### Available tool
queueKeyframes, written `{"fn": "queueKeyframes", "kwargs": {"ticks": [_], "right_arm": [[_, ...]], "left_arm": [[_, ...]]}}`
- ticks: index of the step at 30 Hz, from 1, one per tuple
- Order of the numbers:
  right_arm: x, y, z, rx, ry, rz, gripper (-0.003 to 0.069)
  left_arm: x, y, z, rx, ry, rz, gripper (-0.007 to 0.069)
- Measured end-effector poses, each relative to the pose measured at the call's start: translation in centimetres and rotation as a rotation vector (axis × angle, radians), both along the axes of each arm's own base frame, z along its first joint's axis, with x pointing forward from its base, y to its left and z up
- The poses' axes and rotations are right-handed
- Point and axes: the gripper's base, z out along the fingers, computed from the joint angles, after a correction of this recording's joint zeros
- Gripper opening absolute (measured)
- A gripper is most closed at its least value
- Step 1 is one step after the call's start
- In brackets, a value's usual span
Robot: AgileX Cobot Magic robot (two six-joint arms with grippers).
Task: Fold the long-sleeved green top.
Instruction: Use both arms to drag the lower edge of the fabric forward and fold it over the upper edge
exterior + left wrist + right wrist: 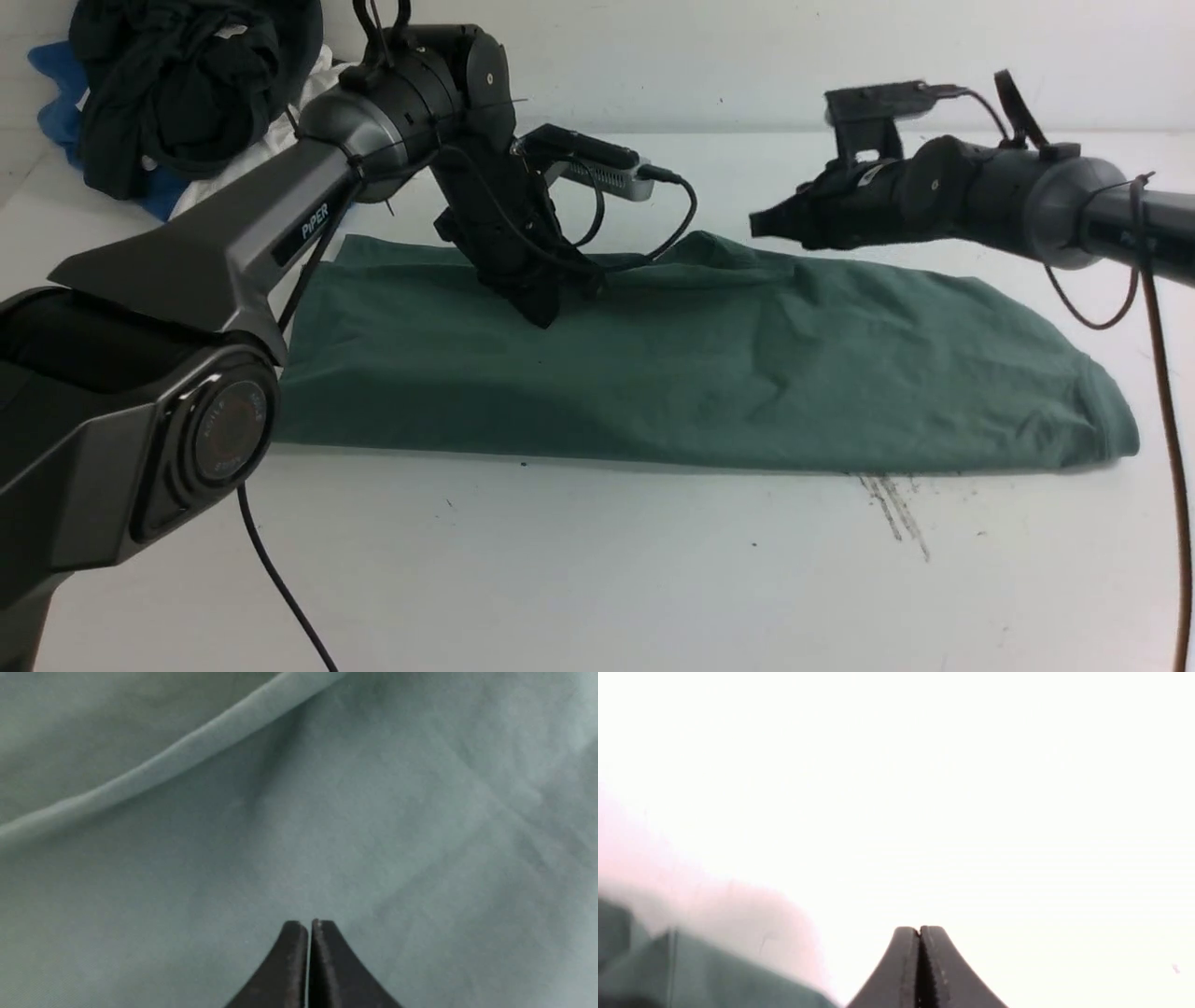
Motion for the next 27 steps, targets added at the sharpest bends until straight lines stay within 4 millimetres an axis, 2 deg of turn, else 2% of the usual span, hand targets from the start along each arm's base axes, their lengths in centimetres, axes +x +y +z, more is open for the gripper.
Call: {"fn": "queueKeyframes", "kwargs": {"ticks": [5,7,9,12,14,18,20,25,27], "right_arm": [[-1.1,0.0,1.5,-0.014,0.094,0.039,-0.0013],[-2.4,0.0,2.2,-0.072,0.194,0.107,-0.0013],[-4.0,-0.4,2.7,-0.181,0.33,0.202,-0.0012],[-4.9,-1.1,2.1,-0.243,0.445,0.249,-0.001],[-5.1,-2.7,1.0,-0.265,0.547,0.242,-0.001],[-4.6,-5.9,-0.3,-0.229,0.6,0.144,-0.001],[-4.4,-6.8,-0.2,-0.213,0.603,0.11,-0.001],[-4.5,-7.4,2.2,-0.194,0.533,0.077,-0.001],[-4.5,-7.3,4.0,-0.172,0.47,0.067,-0.001]], "left_arm": [[0.3,0.1,-1.6,0.027,0.022,-0.001,-0.0008],[0.5,0.3,-2.0,0.062,0.002,-0.002,-0.0008],[1.7,1.3,-1.9,0.107,-0.107,0.016,-0.0008],[2.8,2.4,-1.8,0.11,-0.194,0.062,-0.0008],[4.4,4.3,-2.1,0.079,-0.271,0.176,-0.0008],[5.8,7.0,-4.2,0.062,-0.274,0.309,-0.0008],[6.1,7.8,-4.3,0.059,-0.274,0.336,-0.0008],[5.6,9.2,-2.3,0.091,-0.22,0.352,-0.0008],[4.8,9.4,0.8,0.092,-0.222,0.349,-0.0008]]}}
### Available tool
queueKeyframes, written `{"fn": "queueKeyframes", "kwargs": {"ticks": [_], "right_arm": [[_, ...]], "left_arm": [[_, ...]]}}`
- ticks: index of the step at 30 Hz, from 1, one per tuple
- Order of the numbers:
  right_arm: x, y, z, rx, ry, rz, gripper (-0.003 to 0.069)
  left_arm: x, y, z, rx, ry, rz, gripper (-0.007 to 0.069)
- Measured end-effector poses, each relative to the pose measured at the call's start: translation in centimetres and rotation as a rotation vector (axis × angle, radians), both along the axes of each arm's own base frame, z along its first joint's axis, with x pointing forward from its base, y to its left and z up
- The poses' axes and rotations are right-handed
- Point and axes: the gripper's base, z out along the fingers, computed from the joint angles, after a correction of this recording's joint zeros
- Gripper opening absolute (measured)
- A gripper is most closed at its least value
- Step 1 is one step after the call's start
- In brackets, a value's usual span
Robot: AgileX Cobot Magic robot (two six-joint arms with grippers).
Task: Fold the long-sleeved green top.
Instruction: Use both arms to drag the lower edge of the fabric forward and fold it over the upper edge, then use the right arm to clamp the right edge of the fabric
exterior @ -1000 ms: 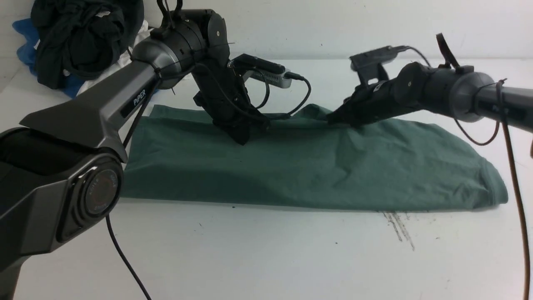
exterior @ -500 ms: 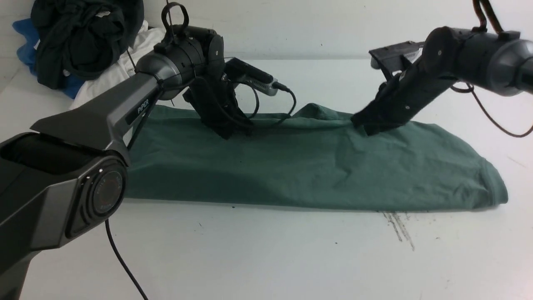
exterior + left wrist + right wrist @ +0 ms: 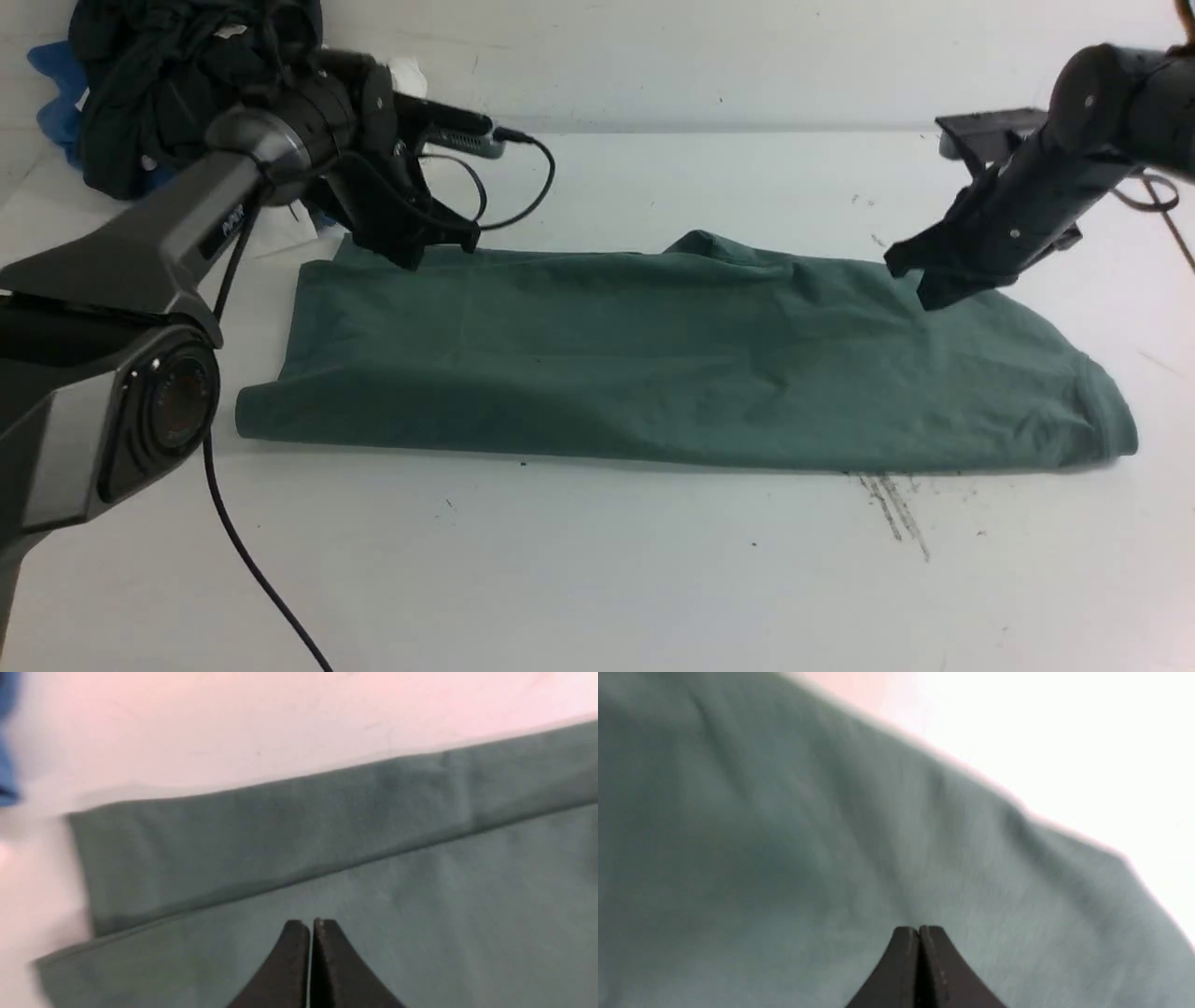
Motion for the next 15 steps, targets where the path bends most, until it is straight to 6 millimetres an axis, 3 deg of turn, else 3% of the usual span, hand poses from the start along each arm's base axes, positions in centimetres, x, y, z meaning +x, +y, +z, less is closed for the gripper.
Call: {"fn": "queueKeyframes", "kwargs": {"ticks": [1,2,4,7,11,14,15], "right_arm": [[0.0,0.0,0.2,0.002,-0.004,-0.001,-0.001],[-0.3,0.0,1.2,0.005,-0.018,0.0,-0.001],[-0.9,0.0,1.9,-0.002,0.003,0.008,-0.0008],[-1.9,-0.9,3.1,-0.01,0.058,0.005,-0.0003],[-3.0,-2.1,4.0,0.001,0.118,-0.008,-0.0002],[-4.2,-2.8,2.7,0.058,0.183,0.003,-0.0002],[-4.6,-2.7,1.4,0.082,0.207,0.012,-0.0002]], "left_arm": [[-0.2,0.0,0.6,0.001,0.0,-0.001,-0.0008],[-1.0,0.2,3.0,0.008,0.0,-0.015,-0.0008],[-2.2,0.3,5.4,0.022,0.011,-0.052,-0.0008],[-3.9,0.2,7.8,0.003,0.02,-0.112,-0.0008],[-6.1,0.0,7.0,-0.045,0.114,-0.154,-0.0008],[-9.1,-0.5,3.7,-0.106,0.284,-0.218,-0.0008],[-10.1,-0.5,2.2,-0.119,0.337,-0.243,-0.0008]]}}
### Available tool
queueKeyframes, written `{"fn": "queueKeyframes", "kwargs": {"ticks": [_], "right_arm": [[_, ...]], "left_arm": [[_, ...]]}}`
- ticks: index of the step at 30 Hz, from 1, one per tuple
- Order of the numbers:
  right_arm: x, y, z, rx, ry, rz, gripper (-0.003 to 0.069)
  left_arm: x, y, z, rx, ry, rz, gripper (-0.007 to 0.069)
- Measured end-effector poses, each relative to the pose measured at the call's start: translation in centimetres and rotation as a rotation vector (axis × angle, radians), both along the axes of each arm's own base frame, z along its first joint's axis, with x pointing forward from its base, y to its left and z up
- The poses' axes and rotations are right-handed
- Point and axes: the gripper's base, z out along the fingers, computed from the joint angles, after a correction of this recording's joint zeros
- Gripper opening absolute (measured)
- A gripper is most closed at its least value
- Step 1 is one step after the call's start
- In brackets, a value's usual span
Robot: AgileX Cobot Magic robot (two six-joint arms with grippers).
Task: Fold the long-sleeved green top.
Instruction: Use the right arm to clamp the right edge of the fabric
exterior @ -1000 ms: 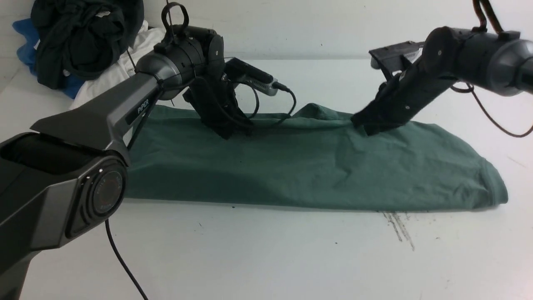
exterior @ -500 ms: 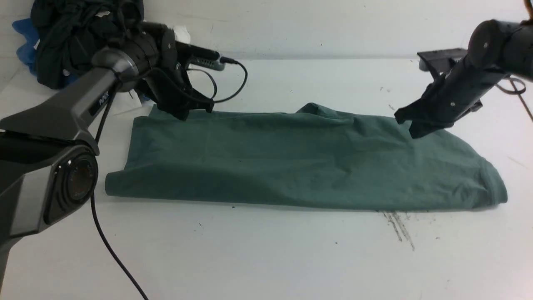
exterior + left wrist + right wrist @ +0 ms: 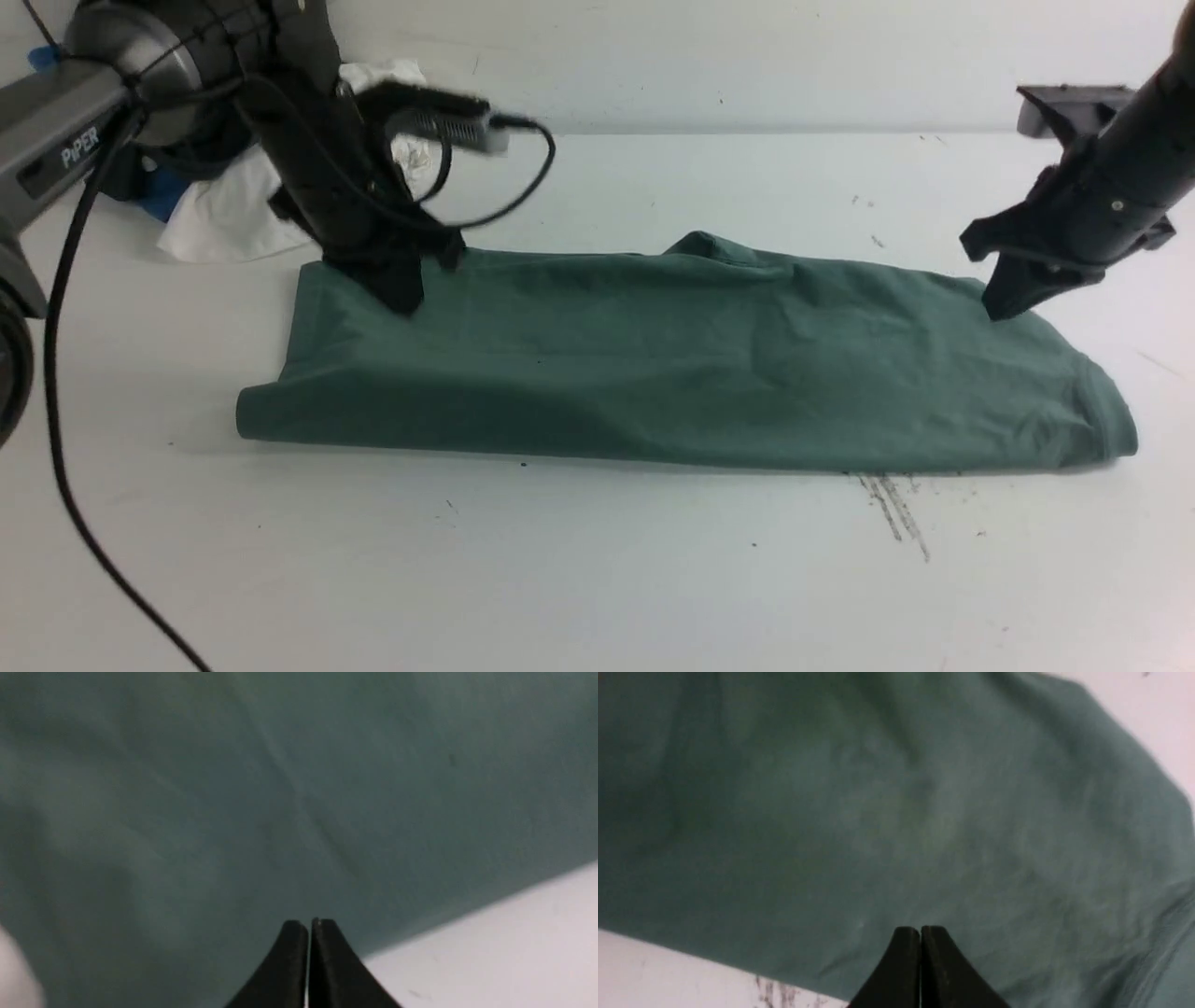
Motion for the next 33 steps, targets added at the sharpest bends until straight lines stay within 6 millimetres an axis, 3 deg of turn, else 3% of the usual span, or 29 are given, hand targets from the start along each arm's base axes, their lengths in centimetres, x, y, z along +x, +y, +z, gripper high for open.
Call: {"fn": "queueKeyframes", "kwargs": {"ticks": [5,9,11,14,15,16,17,20,22,23,24,25,27,33], "right_arm": [[-1.8,-0.2,-5.5,-0.022,0.031,-0.005,-0.0002],[-2.0,-1.3,-7.0,-0.091,-0.01,-0.042,-0.0002],[-2.0,-2.3,-7.0,-0.13,-0.017,-0.074,-0.0001],[-1.8,-3.7,-6.0,-0.167,-0.027,-0.135,-0.0001],[-1.7,-3.8,-5.8,-0.166,-0.029,-0.139,-0.0001],[-1.7,-3.7,-4.6,-0.143,-0.053,-0.16,-0.0001],[-1.7,-3.5,-4.2,-0.124,-0.063,-0.167,-0.0001],[-1.7,-1.7,-2.6,-0.023,-0.104,-0.161,0.0],[-1.6,1.7,-2.1,0.112,-0.123,-0.1,0.0],[-1.6,2.3,-2.2,0.132,-0.122,-0.087,0.0],[-1.6,5.3,-2.6,0.227,-0.112,-0.036,0.0],[-1.5,5.4,-2.7,0.238,-0.108,-0.044,0.0],[-1.8,10.1,-4.4,0.347,-0.082,0.071,0.0],[-2.6,17.0,-7.7,0.481,-0.076,0.186,0.0]], "left_arm": [[-2.1,0.7,-5.1,0.018,0.078,0.033,-0.0008],[-2.4,1.9,-6.0,0.043,0.101,0.085,-0.0008],[-2.4,2.4,-5.6,0.05,0.09,0.1,-0.0008],[-2.7,2.9,-2.4,0.046,-0.003,0.112,-0.0008],[-2.7,2.9,-2.4,0.046,-0.005,0.114,-0.0008],[-2.9,2.7,-0.3,0.01,-0.081,0.131,-0.0008],[-3.0,2.6,0.6,-0.019,-0.109,0.143,-0.0008],[-2.9,1.9,2.2,-0.128,-0.172,0.18,-0.0007],[-2.7,0.4,2.4,-0.255,-0.187,0.159,-0.0007],[-2.7,0.3,2.3,-0.262,-0.185,0.156,-0.0007],[-2.4,-1.0,1.3,-0.319,-0.159,0.125,-0.0007],[-2.4,-1.1,1.3,-0.318,-0.161,0.118,-0.0007],[-2.2,-3.4,-1.1,-0.381,-0.1,0.08,-0.0007],[-2.4,-7.7,-5.0,-0.392,-0.076,0.008,-0.0007]]}}
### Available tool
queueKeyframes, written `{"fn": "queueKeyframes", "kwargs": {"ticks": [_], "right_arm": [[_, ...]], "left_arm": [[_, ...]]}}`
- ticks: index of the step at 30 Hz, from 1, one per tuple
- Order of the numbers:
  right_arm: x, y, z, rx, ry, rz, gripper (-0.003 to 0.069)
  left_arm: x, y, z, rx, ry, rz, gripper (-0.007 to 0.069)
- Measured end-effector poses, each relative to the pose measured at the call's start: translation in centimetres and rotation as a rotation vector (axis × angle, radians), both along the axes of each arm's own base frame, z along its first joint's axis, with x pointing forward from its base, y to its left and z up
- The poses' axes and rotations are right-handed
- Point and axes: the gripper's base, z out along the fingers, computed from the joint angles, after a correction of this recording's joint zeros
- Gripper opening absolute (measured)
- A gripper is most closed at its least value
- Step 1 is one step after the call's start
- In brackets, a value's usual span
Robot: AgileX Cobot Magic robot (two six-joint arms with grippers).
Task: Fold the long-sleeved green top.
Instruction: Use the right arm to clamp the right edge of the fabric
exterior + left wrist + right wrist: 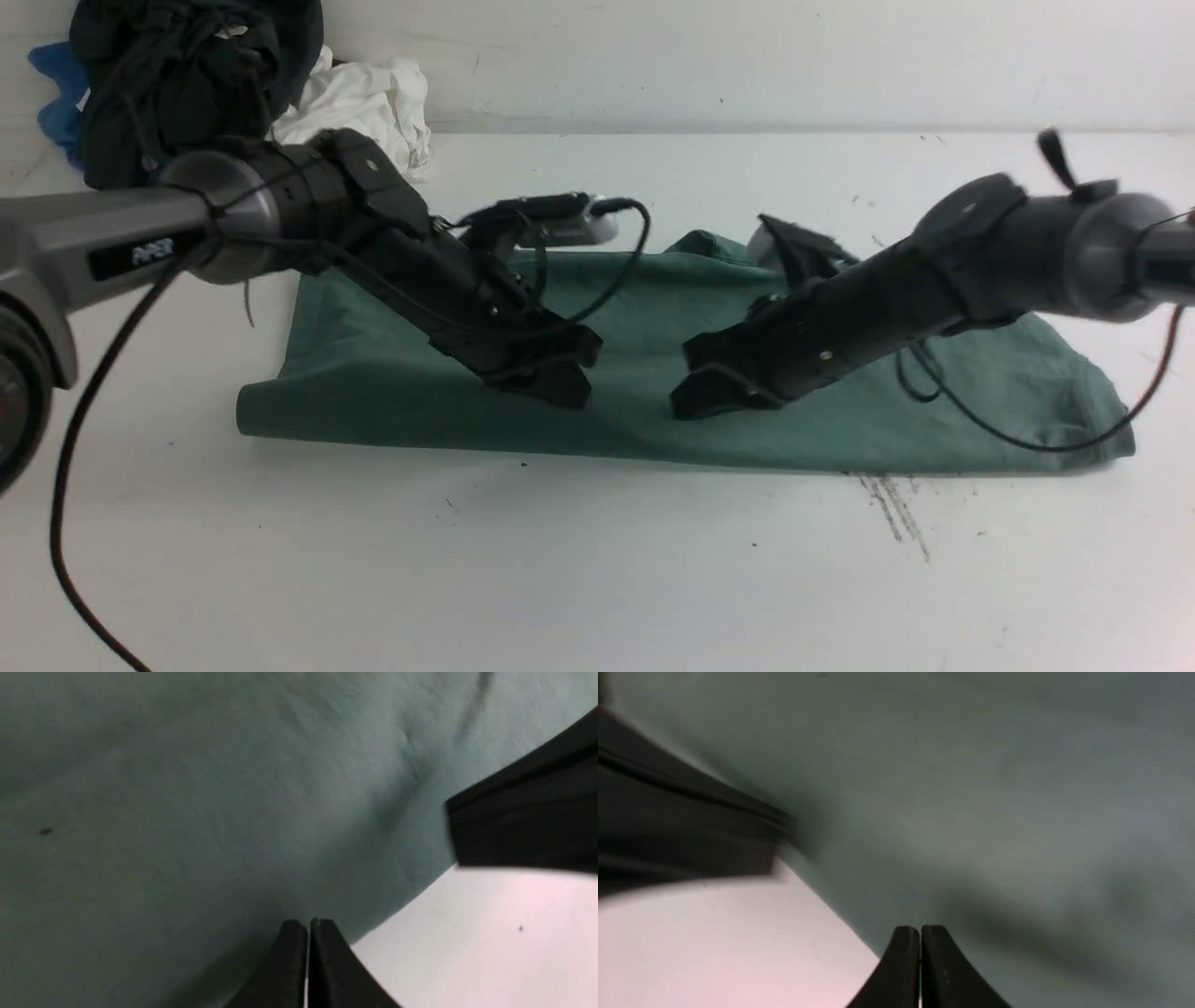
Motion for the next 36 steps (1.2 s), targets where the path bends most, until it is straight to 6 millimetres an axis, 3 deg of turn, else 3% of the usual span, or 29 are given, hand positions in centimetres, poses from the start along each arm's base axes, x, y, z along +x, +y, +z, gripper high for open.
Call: {"fn": "queueKeyframes", "kwargs": {"ticks": [2,4,11,16,19,24,27,31,33,36], "right_arm": [[0.1,0.5,-0.7,-0.001,-0.005,-0.004,0.0],[0.5,0.8,-2.6,-0.03,-0.003,-0.037,0.0],[1.1,-0.6,-2.8,-0.054,0.042,-0.092,0.0],[1.3,-1.6,-2.7,-0.092,0.065,-0.089,0.0],[1.1,-1.8,-2.7,-0.105,0.077,-0.06,0.0],[0.6,-1.8,-2.2,-0.116,0.092,-0.005,0.0],[-0.1,-2.0,-1.4,-0.145,0.086,0.056,0.0],[-0.5,-2.5,0.5,-0.174,0.033,0.092,0.0],[-0.5,-2.9,1.4,-0.18,0.007,0.09,0.0],[-0.2,-3.9,1.6,-0.209,-0.009,0.088,0.0]], "left_arm": [[0.1,-0.4,-0.5,0.01,-0.008,0.0,-0.0007],[0.2,-0.3,-1.2,0.046,-0.017,0.003,-0.0007],[0.7,2.2,-1.1,0.133,0.005,0.05,-0.0007],[1.4,6.2,-1.1,0.219,0.036,0.125,-0.0007],[1.9,9.6,-1.2,0.245,0.093,0.238,-0.0007],[1.6,12.2,-0.3,0.232,0.157,0.285,-0.0007],[1.1,12.6,1.7,0.215,0.123,0.256,-0.0007],[0.7,10.9,4.6,0.097,0.03,0.218,-0.0007],[0.9,9.8,5.1,0.049,-0.026,0.197,-0.0007],[1.4,8.9,4.2,0.042,-0.054,0.181,-0.0007]]}}
